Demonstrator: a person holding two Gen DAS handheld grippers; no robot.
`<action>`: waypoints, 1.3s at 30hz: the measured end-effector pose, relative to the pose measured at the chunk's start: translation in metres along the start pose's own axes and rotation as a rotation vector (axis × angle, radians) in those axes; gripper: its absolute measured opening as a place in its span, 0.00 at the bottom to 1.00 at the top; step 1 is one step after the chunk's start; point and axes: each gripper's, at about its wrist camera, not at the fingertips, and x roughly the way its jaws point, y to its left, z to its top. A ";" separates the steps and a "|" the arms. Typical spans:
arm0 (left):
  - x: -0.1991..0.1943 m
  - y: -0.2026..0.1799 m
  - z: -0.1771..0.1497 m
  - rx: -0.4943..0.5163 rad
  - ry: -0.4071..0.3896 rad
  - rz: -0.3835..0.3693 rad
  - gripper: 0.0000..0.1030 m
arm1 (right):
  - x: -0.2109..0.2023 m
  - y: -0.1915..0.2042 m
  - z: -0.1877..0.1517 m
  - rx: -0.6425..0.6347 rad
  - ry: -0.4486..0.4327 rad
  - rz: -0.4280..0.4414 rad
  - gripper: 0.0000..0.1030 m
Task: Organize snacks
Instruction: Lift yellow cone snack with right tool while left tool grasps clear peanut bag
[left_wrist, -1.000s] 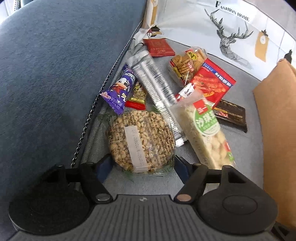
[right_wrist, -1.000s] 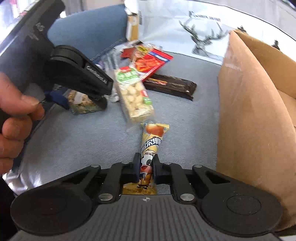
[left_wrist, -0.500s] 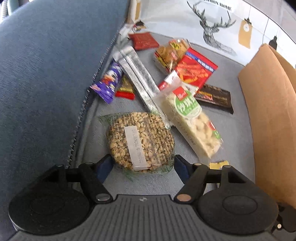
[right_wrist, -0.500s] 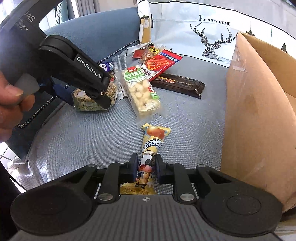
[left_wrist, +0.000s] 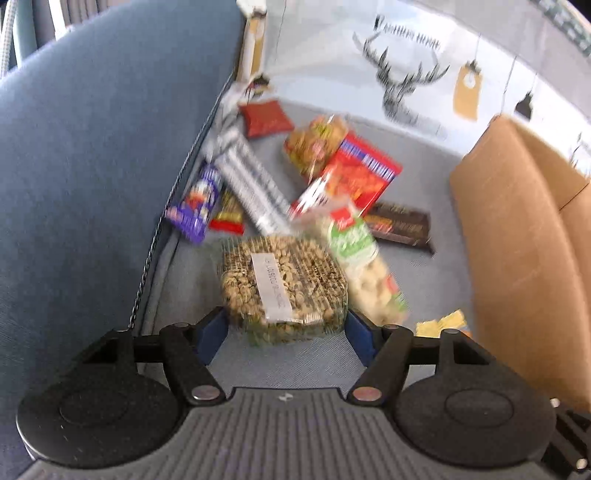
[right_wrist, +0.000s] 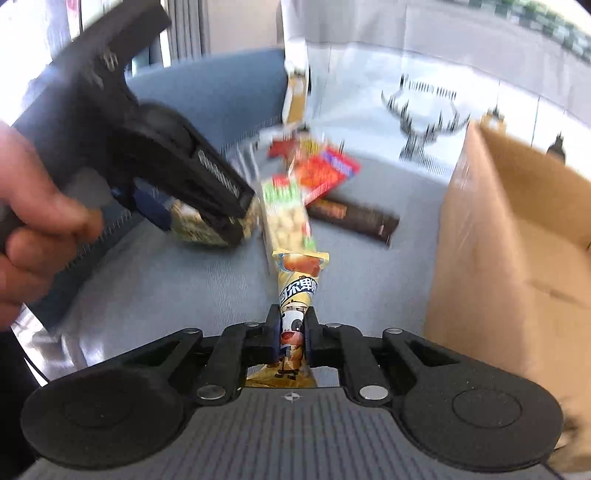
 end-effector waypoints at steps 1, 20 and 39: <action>-0.006 -0.002 0.001 -0.003 -0.025 -0.011 0.71 | -0.007 0.000 0.006 -0.002 -0.019 -0.006 0.11; 0.009 0.011 0.017 -0.275 0.096 -0.057 0.81 | -0.082 -0.127 0.050 0.148 -0.268 -0.137 0.12; 0.058 -0.037 0.032 -0.287 0.138 -0.035 0.51 | -0.093 -0.163 0.033 0.209 -0.249 -0.151 0.12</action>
